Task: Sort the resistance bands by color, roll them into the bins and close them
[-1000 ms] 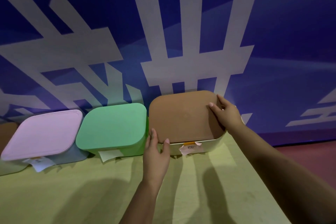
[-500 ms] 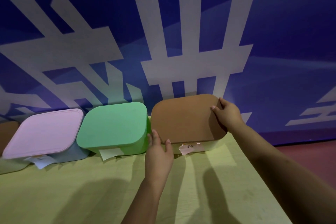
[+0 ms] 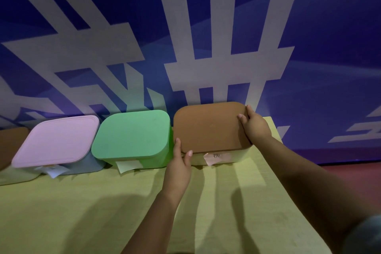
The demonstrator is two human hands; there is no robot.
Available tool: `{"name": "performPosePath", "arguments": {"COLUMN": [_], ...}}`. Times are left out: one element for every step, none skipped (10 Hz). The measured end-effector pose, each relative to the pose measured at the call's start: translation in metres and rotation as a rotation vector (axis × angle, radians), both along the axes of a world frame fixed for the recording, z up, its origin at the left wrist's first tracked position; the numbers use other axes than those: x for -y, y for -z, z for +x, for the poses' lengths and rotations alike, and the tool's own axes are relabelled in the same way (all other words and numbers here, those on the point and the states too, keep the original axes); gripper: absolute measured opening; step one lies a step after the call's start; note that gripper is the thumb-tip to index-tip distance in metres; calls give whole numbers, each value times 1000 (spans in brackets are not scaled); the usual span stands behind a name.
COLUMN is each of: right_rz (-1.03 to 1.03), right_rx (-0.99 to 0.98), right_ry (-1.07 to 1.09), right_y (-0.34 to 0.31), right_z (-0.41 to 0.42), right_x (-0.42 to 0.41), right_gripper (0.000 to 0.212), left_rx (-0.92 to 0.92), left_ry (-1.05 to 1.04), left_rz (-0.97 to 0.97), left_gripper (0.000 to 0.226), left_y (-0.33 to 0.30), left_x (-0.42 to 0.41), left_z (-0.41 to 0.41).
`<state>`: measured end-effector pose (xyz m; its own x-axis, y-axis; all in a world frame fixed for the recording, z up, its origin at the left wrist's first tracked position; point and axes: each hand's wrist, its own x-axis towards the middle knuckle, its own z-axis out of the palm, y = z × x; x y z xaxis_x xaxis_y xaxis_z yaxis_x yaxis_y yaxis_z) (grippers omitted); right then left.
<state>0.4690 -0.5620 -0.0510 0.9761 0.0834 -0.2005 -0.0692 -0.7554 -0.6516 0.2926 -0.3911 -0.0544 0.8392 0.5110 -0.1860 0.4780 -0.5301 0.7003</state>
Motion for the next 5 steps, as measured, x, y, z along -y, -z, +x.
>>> {"name": "performPosePath", "arguments": {"right_rz": [50, 131, 46, -106, -250], "right_rx": [-19, 31, 183, 237, 160], "right_ry": [20, 95, 82, -4, -77], "right_y": [-4, -4, 0, 6, -11], "right_z": [6, -4, -31, -54, -54], "right_x": [-4, -2, 3, 6, 7], "right_gripper": [57, 58, 46, 43, 45], "left_rx": [-47, -91, -128, -156, -106], "left_ry": [-4, 15, 26, 14, -22], "left_rz": [34, 46, 92, 101, -30], "left_gripper": [60, 61, 61, 59, 55], "left_y": [0, 0, -4, -7, -12], "left_x": [-6, -17, -27, -30, -29], "left_z": [7, 13, 20, 20, 16]}}
